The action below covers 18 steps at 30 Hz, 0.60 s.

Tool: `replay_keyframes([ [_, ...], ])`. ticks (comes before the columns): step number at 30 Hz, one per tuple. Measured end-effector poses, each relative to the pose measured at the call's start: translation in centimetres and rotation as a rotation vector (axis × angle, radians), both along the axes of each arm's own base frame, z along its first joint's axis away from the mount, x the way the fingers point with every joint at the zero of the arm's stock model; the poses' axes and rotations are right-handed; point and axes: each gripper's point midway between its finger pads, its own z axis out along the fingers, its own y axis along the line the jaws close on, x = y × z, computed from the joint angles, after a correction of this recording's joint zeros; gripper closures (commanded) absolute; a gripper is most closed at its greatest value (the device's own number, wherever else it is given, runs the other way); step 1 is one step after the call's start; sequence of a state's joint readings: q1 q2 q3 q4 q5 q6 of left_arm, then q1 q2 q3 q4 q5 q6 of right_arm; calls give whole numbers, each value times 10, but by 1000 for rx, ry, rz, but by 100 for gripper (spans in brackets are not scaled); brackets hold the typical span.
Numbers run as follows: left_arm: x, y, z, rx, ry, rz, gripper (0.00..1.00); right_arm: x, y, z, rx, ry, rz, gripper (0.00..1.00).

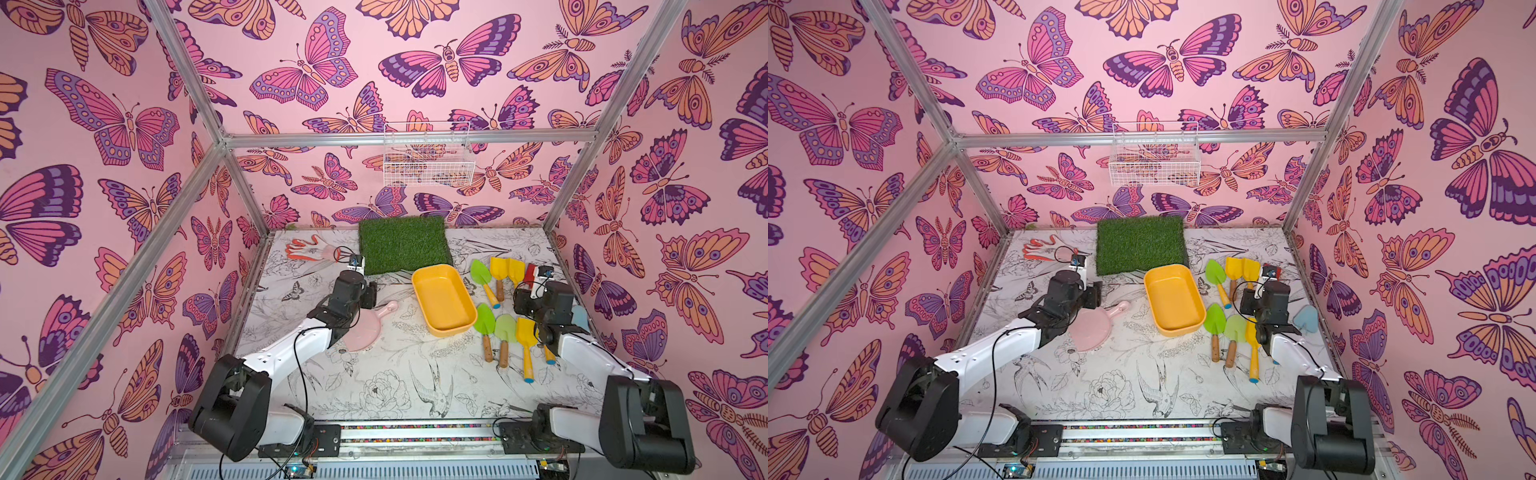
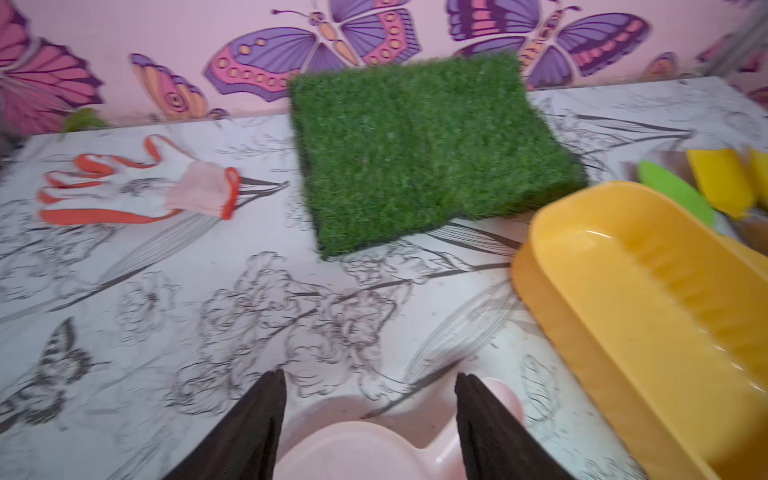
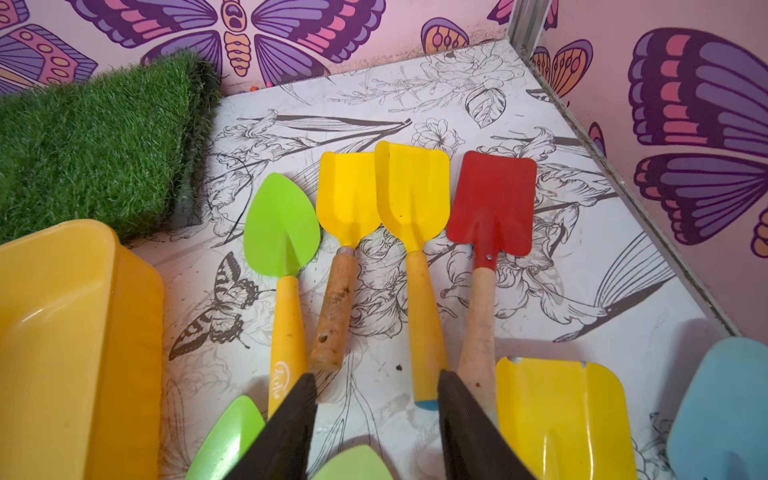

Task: Take the shovel out of the storage box
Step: Reset both arms

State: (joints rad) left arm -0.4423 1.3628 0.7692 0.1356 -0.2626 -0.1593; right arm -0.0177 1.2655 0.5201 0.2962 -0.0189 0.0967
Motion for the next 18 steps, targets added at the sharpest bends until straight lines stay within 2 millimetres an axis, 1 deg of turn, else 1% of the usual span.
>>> replay_keyframes([
  [1, 2, 13, -2, 19, -1, 34, 30, 3, -1, -1, -7, -5, -5, 49],
  [3, 3, 44, -13, 57, 4, 112, 28, 7, -4, -5, -19, -21, -15, 48],
  [6, -9, 89, -30, 98, 28, 210, 26, 6, -7, -14, -37, -34, -25, 48],
  [8, -20, 112, -30, 139, -1, 259, 25, 5, -8, -21, -47, -17, -29, 48],
  [9, -24, 119, -27, 159, -27, 274, 24, 6, -9, -23, -51, -15, -31, 48],
  [11, -30, 126, -24, 183, -82, 288, 23, 8, -10, -25, -62, -12, -32, 48],
  [14, -34, 136, -28, 195, -125, 312, 23, 14, -11, -26, -73, -8, -34, 48],
  [16, -33, 147, -32, 194, -143, 343, 24, 18, -12, -24, -75, -11, -37, 48],
  [18, -28, 158, -35, 178, -165, 377, 26, 20, -13, -21, -77, -20, -42, 48],
])
